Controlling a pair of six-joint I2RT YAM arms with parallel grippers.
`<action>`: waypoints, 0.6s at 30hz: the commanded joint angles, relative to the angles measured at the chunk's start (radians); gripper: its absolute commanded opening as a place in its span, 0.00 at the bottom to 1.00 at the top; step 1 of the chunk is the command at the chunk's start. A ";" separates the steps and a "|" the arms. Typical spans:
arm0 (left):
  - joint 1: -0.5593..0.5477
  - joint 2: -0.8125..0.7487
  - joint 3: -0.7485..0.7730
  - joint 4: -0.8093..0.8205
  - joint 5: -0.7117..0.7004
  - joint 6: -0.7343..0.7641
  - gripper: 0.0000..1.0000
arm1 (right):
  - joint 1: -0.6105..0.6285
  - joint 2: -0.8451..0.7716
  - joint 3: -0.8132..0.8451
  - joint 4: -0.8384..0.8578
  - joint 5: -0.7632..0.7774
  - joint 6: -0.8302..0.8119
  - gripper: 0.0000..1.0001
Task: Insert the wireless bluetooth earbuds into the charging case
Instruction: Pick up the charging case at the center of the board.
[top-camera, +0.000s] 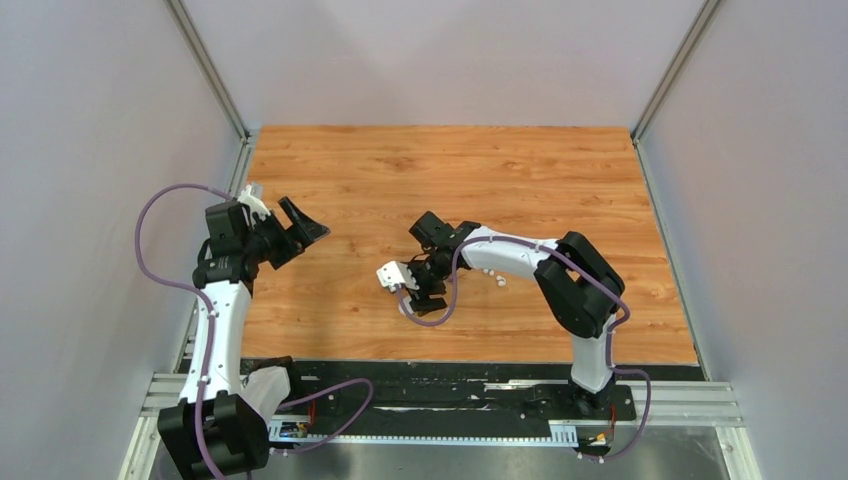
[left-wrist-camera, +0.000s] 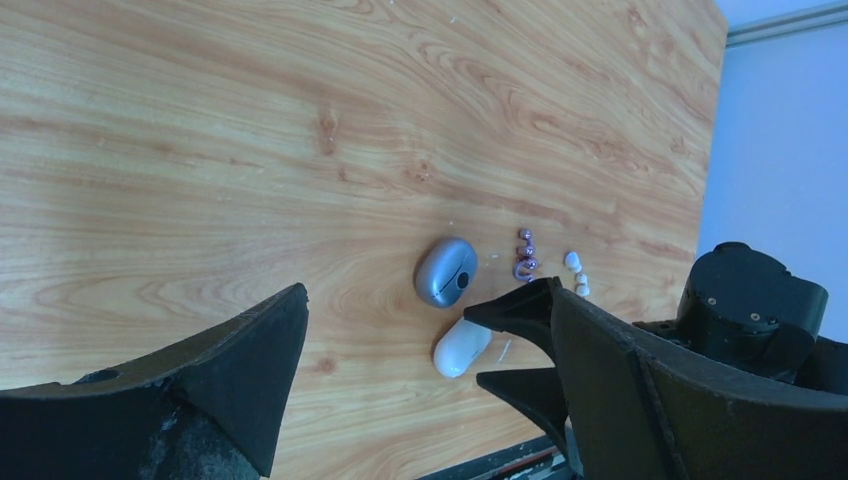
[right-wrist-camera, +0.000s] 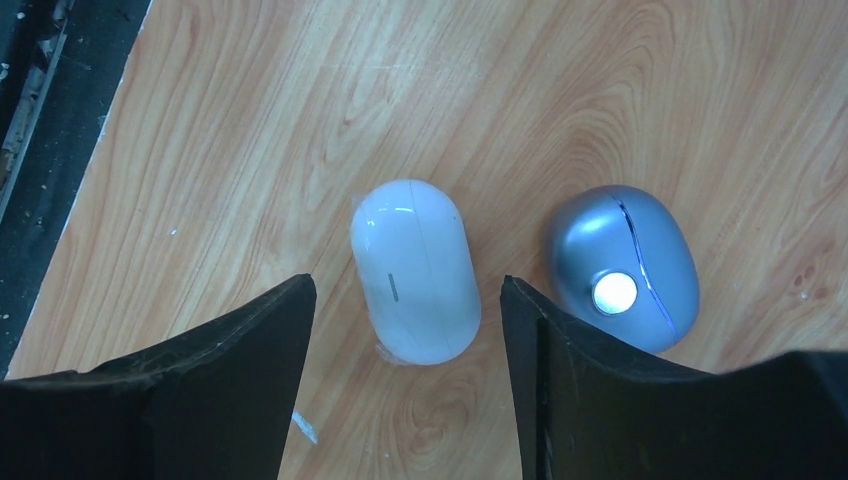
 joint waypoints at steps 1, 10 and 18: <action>0.005 -0.014 -0.003 0.018 0.011 -0.014 0.97 | 0.040 -0.007 -0.013 0.081 0.032 0.019 0.69; 0.005 0.002 -0.008 0.033 0.022 -0.032 0.97 | 0.098 0.035 0.008 0.106 0.149 0.044 0.69; 0.005 0.016 -0.006 0.040 0.026 -0.039 0.96 | 0.098 0.063 0.019 0.041 0.176 0.029 0.55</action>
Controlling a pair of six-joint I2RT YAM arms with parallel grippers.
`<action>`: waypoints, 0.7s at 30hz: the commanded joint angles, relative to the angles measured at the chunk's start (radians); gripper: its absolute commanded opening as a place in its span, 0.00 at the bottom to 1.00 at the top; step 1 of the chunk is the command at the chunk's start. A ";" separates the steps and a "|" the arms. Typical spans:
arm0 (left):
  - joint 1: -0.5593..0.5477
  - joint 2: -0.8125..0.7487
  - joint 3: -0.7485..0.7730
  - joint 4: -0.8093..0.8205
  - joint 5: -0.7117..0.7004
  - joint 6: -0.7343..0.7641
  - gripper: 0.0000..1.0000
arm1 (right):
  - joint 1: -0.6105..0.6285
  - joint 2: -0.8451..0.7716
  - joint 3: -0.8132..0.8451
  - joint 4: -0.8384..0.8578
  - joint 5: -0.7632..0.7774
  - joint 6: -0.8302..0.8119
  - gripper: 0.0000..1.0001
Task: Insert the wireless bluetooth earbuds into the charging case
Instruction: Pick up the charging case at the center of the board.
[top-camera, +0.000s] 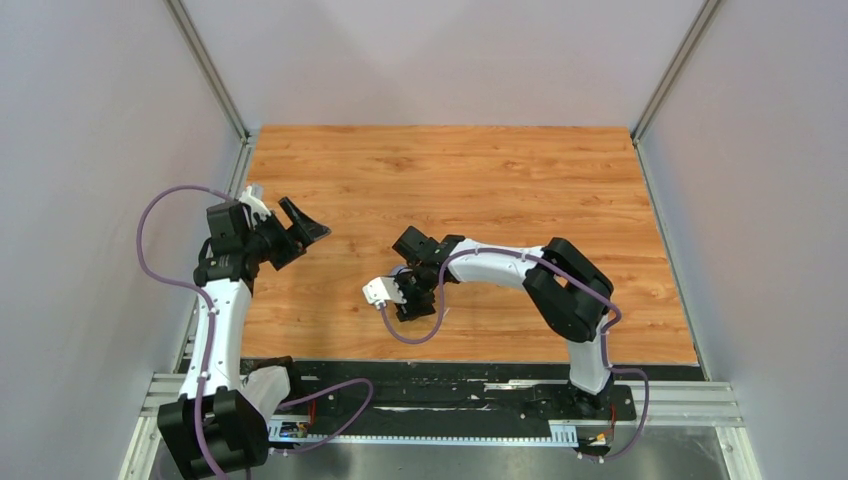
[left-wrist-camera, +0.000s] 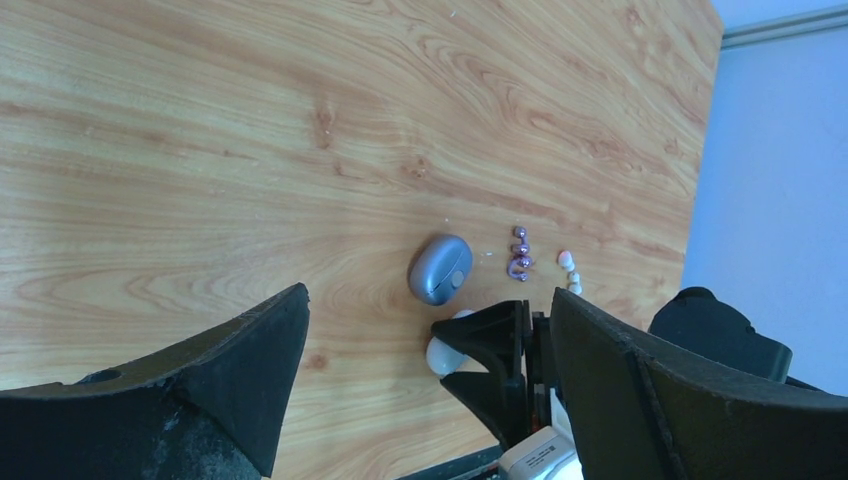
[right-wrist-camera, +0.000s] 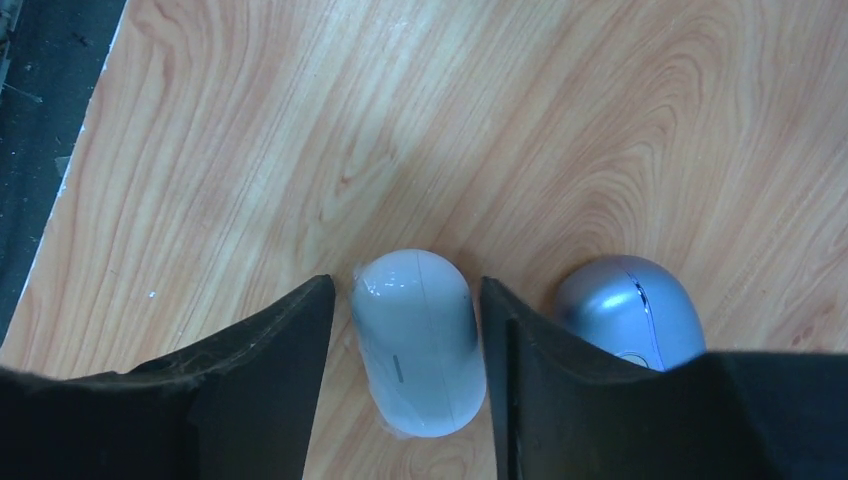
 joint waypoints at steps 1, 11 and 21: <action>0.004 0.006 -0.001 0.043 0.021 -0.018 0.96 | -0.002 0.030 0.022 -0.038 0.039 -0.012 0.49; 0.005 0.041 -0.002 0.140 0.122 0.021 0.93 | -0.192 -0.104 0.262 -0.037 -0.329 0.494 0.14; -0.074 0.062 0.131 0.552 0.488 -0.008 1.00 | -0.507 -0.154 0.506 0.709 -0.823 1.648 0.18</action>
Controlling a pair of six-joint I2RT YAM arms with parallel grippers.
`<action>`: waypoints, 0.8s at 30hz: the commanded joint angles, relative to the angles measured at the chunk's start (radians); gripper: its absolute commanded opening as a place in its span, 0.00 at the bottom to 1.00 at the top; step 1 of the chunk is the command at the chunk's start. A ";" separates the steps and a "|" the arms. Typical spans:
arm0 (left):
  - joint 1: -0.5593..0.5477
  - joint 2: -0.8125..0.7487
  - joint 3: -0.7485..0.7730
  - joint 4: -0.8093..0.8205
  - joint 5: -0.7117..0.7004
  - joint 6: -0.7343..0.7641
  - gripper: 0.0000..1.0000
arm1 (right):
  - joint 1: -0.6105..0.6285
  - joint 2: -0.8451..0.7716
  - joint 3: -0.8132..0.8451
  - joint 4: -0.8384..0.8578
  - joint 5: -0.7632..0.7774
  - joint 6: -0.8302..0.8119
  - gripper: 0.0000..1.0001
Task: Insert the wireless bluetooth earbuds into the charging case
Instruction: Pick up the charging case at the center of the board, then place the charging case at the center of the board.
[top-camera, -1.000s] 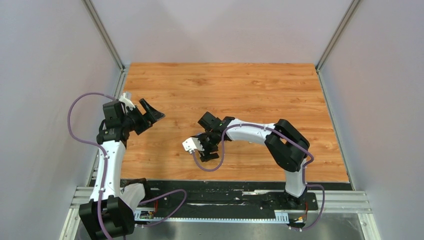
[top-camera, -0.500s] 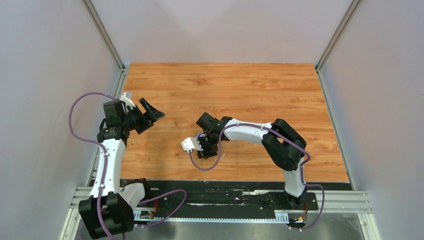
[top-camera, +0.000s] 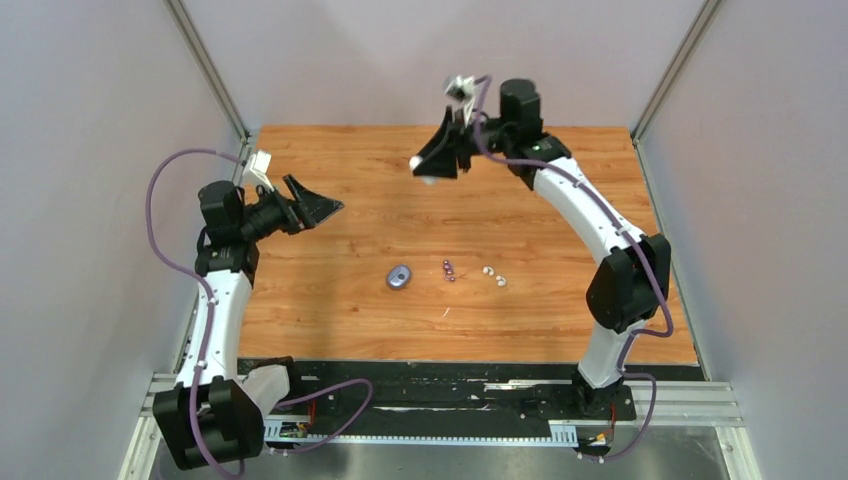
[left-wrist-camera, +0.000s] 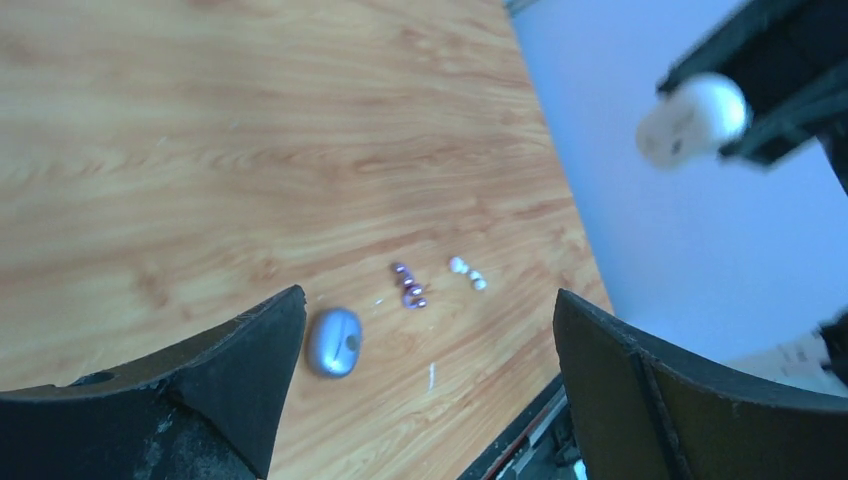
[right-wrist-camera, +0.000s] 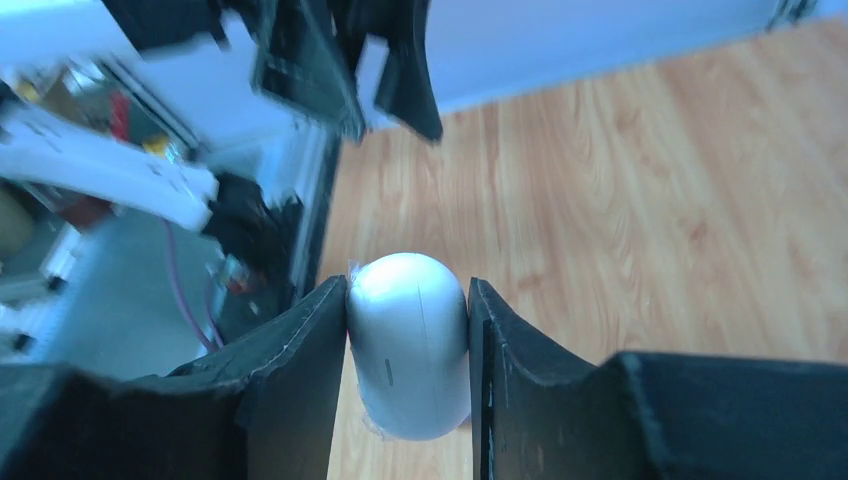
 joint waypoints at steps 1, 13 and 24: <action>-0.092 0.047 0.173 0.197 0.218 0.038 1.00 | -0.067 0.003 0.165 0.423 -0.228 0.691 0.17; -0.417 0.164 0.581 -0.203 0.165 0.489 0.99 | -0.126 -0.129 0.217 0.676 -0.117 0.943 0.02; -0.504 0.210 0.664 -0.228 -0.132 0.505 0.93 | -0.105 -0.191 0.216 0.055 0.176 0.374 0.00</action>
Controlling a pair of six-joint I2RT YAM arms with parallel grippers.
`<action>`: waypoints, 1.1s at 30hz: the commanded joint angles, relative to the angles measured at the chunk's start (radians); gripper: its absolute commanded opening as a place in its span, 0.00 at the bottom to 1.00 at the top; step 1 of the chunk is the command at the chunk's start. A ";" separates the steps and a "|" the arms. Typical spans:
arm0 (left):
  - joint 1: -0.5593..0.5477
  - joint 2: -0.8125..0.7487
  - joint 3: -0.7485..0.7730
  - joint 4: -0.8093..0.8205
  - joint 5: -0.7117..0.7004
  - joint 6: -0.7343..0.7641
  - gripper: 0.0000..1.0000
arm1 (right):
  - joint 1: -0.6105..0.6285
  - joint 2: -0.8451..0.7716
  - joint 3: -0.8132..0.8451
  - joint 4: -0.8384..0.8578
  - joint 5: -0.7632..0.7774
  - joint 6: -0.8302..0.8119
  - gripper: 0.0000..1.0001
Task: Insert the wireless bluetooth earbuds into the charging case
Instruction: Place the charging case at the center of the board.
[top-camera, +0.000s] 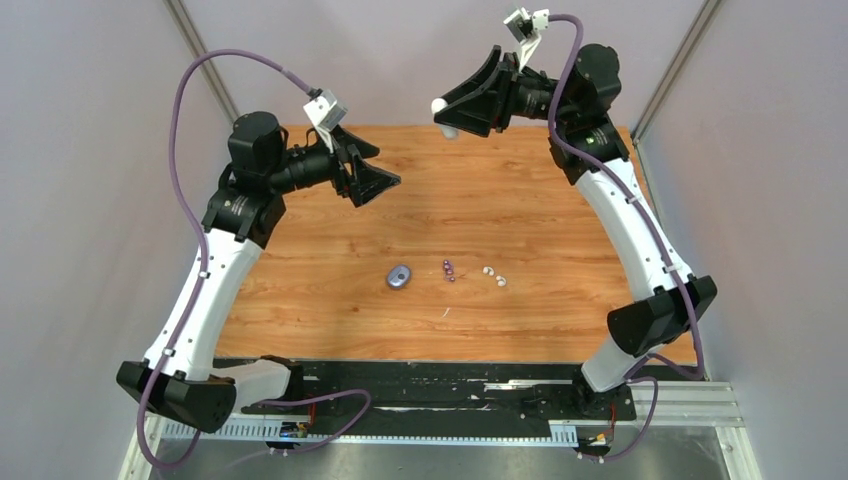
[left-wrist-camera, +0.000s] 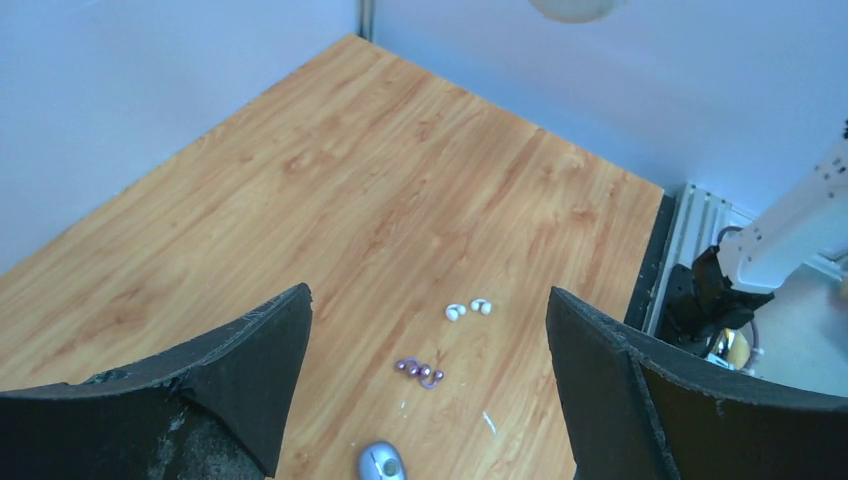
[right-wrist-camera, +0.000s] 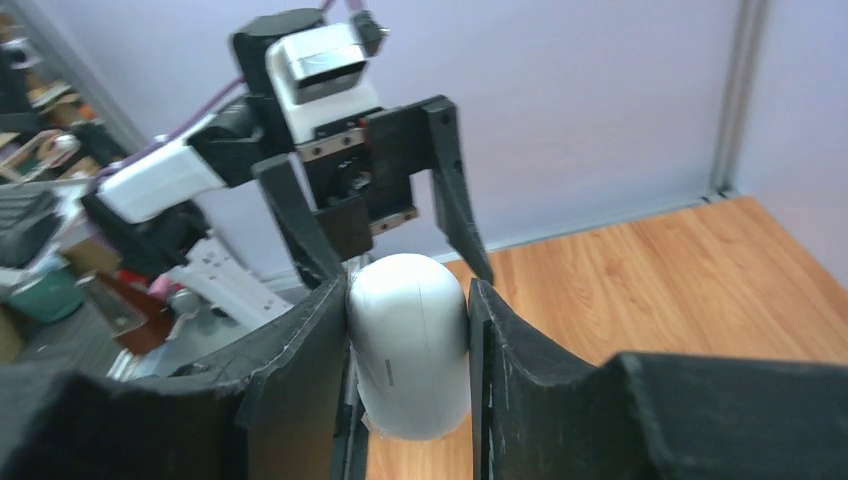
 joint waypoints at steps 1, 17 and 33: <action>-0.019 0.025 0.024 -0.045 -0.109 0.026 0.92 | 0.037 -0.038 -0.008 -0.460 0.259 -0.488 0.00; -0.016 -0.022 -0.247 -0.296 -0.536 -0.028 0.93 | 0.268 -0.273 -1.073 -0.679 0.886 -1.280 0.00; -0.011 -0.010 -0.401 -0.216 -0.398 -0.162 0.96 | 0.203 -0.281 -0.949 -0.805 0.572 -1.147 0.82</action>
